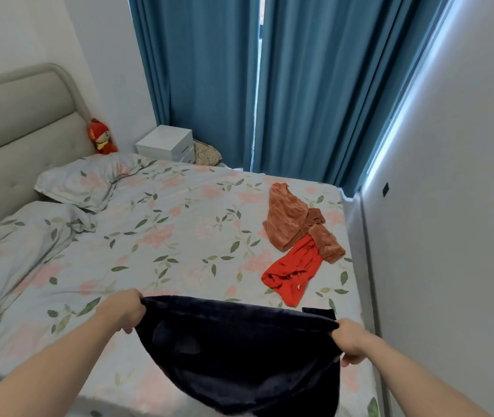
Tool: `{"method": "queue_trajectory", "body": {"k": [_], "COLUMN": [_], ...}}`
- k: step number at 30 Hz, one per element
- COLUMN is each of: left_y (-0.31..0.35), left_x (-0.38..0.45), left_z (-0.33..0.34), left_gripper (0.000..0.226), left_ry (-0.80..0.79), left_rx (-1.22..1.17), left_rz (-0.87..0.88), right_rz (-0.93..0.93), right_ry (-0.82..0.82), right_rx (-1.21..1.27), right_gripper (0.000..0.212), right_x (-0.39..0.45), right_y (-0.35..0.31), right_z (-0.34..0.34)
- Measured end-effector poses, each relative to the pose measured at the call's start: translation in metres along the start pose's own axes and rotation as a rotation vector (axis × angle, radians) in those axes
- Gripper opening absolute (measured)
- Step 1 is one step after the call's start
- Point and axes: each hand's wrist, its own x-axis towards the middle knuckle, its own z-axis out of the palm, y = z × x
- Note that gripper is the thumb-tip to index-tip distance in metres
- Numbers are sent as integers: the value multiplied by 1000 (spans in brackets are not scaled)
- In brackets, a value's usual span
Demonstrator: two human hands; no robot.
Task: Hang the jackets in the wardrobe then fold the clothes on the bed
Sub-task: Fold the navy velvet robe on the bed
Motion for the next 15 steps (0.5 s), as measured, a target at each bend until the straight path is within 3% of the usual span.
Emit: {"method": "queue_trajectory", "body": {"k": [3, 6, 9, 11, 15], "left_y": [9, 28, 51, 69, 103], "left_x": [36, 77, 110, 123, 82], "left_z": [-41, -104, -186, -245, -354], "left_gripper": [33, 9, 13, 26, 30], "left_ry": [5, 110, 230, 367, 653], "left_rx": [-215, -377, -491, -521, -772], "left_rz": [-20, 29, 99, 175, 336], "right_rz": [15, -34, -106, -205, -387], "right_ry": [123, 324, 481, 595, 853], "right_rx": [226, 471, 699, 734, 711], "right_gripper": [32, 21, 44, 51, 52], "right_x": [3, 9, 4, -15, -70], "right_y": [-45, -105, -170, -213, -288], "right_z": [-15, -58, -119, -162, -244]}}
